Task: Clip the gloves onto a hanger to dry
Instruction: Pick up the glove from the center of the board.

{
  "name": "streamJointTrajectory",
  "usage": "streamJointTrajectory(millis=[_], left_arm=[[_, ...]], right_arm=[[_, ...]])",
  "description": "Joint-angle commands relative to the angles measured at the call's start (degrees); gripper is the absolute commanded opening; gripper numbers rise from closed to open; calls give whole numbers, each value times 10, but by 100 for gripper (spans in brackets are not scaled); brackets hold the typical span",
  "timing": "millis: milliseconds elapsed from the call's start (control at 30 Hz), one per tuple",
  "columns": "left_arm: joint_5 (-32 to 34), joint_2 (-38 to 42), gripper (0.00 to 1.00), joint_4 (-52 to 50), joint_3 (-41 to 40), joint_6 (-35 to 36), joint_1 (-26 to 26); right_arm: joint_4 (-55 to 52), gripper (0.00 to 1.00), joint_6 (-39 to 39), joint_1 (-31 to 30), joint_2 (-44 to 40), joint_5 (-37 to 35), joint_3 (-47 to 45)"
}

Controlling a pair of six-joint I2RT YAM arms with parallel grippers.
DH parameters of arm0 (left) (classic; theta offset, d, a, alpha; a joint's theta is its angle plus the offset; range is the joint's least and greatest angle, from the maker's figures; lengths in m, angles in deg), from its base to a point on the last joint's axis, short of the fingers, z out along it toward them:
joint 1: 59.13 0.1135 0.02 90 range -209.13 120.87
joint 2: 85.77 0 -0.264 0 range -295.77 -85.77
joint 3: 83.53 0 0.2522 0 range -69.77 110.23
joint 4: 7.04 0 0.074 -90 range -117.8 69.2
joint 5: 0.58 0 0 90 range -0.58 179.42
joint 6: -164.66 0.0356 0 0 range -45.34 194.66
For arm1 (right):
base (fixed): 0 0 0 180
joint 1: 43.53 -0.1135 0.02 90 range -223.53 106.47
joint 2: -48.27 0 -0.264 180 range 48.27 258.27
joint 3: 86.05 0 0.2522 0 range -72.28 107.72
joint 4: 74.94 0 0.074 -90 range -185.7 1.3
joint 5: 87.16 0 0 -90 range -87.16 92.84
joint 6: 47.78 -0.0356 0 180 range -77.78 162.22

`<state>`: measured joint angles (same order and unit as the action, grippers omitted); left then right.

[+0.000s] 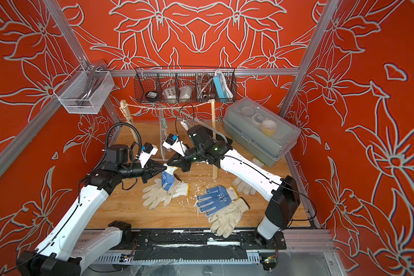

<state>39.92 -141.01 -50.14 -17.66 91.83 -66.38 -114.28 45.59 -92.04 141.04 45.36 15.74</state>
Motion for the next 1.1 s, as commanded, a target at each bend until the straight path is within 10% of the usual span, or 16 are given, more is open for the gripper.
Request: streamJointTrajectory(millis=[0,400,1067], left_arm=[[-10,0,0,7,14,-13,-2],[12,38,3,153,-35,-204,-1],[33,88,11,330,-108,-390,-1]], right_arm=[[-8,6,-2,-1,-7,2,17],[190,60,-110,41,-109,-55,-141],[443,55,-364,48,-70,5,-249]])
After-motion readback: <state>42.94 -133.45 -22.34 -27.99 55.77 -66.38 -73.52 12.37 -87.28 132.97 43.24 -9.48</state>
